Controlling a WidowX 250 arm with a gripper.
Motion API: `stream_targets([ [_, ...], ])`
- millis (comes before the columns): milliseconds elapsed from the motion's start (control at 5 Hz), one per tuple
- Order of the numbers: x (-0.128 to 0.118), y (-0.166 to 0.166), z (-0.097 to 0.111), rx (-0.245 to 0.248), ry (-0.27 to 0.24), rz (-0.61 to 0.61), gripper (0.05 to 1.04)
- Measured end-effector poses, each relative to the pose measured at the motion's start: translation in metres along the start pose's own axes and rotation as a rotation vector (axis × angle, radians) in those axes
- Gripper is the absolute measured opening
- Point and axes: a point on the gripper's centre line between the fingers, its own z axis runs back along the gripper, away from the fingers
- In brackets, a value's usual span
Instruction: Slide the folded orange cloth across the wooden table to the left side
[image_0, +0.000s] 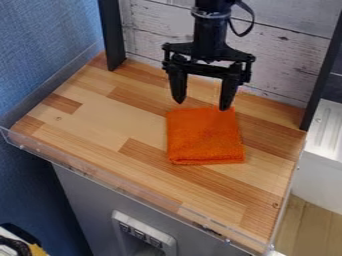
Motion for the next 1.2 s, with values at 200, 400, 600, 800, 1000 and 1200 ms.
stream_targets([
  [200, 0.004, -0.003, 0.0, -0.011, -0.027, 0.092, 0.952],
  [400, 0.01, -0.006, -0.009, -0.019, -0.042, 0.179, 0.669],
  [600, 0.015, -0.007, -0.02, -0.025, -0.051, 0.249, 0.366],
  [800, 0.019, -0.01, -0.036, -0.018, -0.045, 0.302, 0.152],
  [1000, 0.022, -0.018, -0.048, -0.004, -0.032, 0.321, 0.066],
  [1200, 0.029, -0.02, -0.058, 0.004, -0.028, 0.343, 0.059],
])
